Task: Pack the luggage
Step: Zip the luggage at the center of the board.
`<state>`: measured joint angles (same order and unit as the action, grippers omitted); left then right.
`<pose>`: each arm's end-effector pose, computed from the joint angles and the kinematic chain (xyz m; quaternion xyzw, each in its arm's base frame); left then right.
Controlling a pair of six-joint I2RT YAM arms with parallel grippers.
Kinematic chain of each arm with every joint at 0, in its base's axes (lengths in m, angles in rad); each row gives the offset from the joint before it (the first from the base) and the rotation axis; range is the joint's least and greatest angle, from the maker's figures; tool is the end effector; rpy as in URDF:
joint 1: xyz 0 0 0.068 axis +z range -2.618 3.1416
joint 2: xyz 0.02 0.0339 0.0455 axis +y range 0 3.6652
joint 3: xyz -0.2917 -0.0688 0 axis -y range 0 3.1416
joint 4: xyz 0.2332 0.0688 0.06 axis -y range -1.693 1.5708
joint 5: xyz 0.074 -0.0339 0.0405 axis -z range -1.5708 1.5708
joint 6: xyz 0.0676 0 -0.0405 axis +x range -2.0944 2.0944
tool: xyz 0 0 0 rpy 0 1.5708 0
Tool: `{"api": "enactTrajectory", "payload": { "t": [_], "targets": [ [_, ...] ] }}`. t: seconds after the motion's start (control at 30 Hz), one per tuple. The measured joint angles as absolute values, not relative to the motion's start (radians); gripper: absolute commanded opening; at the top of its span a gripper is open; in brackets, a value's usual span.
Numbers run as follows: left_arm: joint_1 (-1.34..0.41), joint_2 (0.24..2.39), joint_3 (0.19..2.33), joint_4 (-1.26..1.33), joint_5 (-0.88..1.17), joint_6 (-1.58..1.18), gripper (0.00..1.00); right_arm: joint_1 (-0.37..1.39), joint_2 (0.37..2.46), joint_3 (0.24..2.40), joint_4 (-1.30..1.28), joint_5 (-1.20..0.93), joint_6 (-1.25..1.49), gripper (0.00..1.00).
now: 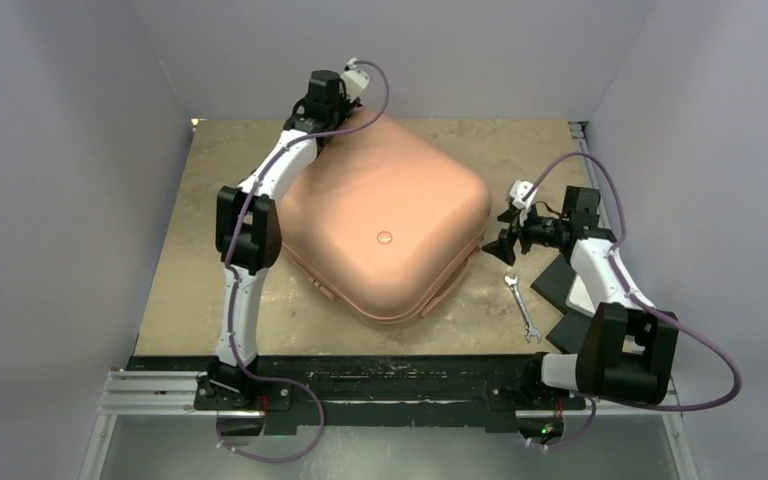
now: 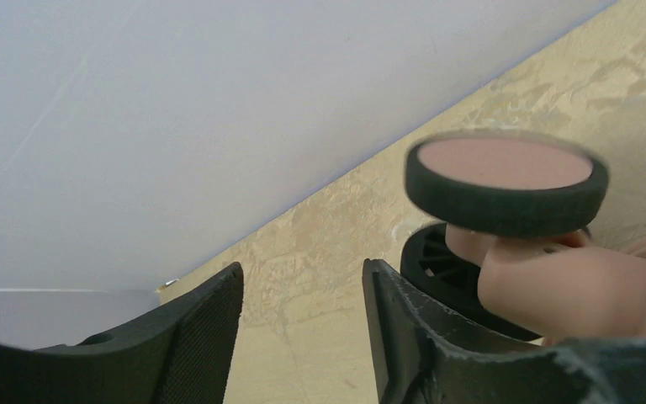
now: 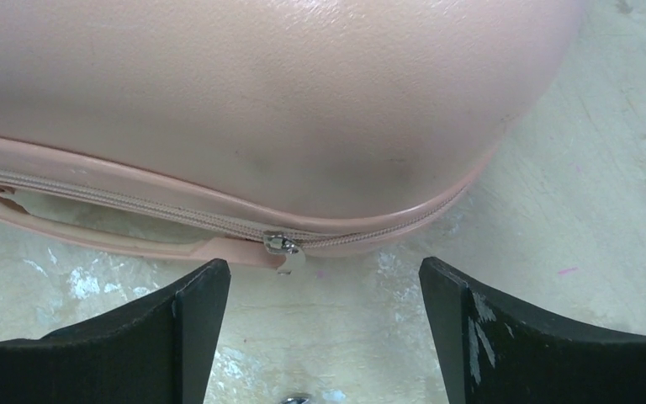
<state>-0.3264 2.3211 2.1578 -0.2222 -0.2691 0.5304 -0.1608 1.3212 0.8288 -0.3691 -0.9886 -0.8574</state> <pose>0.5624 -0.1714 0.2958 0.2733 0.7788 0.1671 0.5393 0.2600 0.0150 0.2544 -0.4366 0.7197 0.2395 0.4838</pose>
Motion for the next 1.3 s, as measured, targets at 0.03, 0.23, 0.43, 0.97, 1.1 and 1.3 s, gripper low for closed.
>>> {"api": "enactTrajectory", "payload": {
  "t": [0.03, 0.23, 0.43, 0.97, 1.1, 1.3],
  "targets": [
    [-0.328, 2.315, 2.158, -0.223, -0.274, 0.517, 0.56, -0.164, 1.316, 0.825, -0.366, -0.99, -0.857, 0.82],
    [-0.361, 2.175, 2.109, -0.253, -0.242, 0.431, 0.6, -0.164, 1.299, 0.727, -0.316, -0.99, -0.848, 0.76],
    [-0.476, 1.998, 2.033, -0.256, -0.22, 0.407, 0.62, -0.164, 1.309, 0.675, -0.231, -0.994, -0.791, 0.73],
    [-0.762, 2.166, 2.159, -0.213, -0.304, 0.501, 0.64, -0.164, 1.389, 0.63, 0.049, -1.043, -0.661, 0.53],
    [-0.762, 2.294, 2.271, -0.136, -0.334, 0.529, 0.64, -0.164, 1.389, 0.629, 0.063, -1.051, -0.665, 0.29],
    [-0.774, 2.418, 2.344, 0.004, -0.369, 0.599, 0.64, -0.165, 1.388, 0.625, 0.053, -1.069, -0.702, 0.14]
  ]
}}
